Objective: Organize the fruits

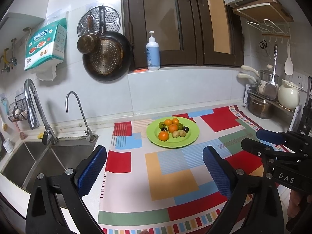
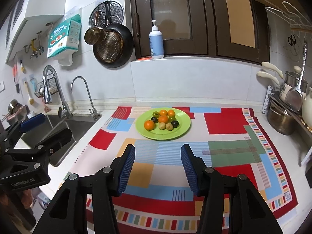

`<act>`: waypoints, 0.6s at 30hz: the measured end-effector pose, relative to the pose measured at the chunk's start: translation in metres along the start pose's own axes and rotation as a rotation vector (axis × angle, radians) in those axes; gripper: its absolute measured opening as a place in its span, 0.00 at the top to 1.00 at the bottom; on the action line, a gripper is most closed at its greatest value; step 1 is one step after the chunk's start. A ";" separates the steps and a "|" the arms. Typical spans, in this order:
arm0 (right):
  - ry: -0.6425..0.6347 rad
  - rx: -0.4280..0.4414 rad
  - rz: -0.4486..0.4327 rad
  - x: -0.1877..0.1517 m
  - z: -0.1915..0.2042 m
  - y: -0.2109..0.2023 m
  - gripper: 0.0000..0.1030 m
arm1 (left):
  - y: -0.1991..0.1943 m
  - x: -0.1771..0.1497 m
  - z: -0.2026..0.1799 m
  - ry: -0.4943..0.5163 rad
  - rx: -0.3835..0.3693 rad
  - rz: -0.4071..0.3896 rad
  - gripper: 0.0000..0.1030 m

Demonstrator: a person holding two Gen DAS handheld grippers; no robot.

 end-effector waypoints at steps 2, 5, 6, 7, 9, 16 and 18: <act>-0.001 0.000 0.002 0.000 0.000 0.001 0.51 | 0.000 0.001 0.000 -0.002 0.001 -0.001 0.00; 0.000 0.000 0.004 0.000 -0.001 0.001 0.51 | 0.001 0.001 -0.001 -0.005 -0.003 0.001 0.00; 0.002 0.003 0.004 -0.001 -0.002 0.001 0.51 | 0.001 0.000 -0.001 -0.007 -0.005 0.006 0.00; 0.002 0.003 0.004 0.000 -0.002 0.002 0.51 | 0.002 0.000 -0.001 -0.009 -0.006 0.010 0.00; 0.004 0.001 0.003 0.000 -0.003 0.002 0.51 | 0.003 -0.001 -0.002 -0.012 -0.009 0.015 0.00; 0.003 -0.001 0.005 0.000 -0.004 0.003 0.51 | 0.004 -0.001 -0.002 -0.011 -0.008 0.009 0.00; 0.002 -0.001 0.006 0.000 -0.004 0.003 0.51 | 0.004 -0.001 -0.002 -0.013 -0.008 0.010 0.00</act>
Point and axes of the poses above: each gripper's, at about its wrist camera, not at the fingertips, and y roughly the way its jaws point, z to its left, x to its top, the point moved 3 cm from there along y, roughly the way its jaws point, and after that the axes turned 12 degrees about -y, right-handed, at the moved point
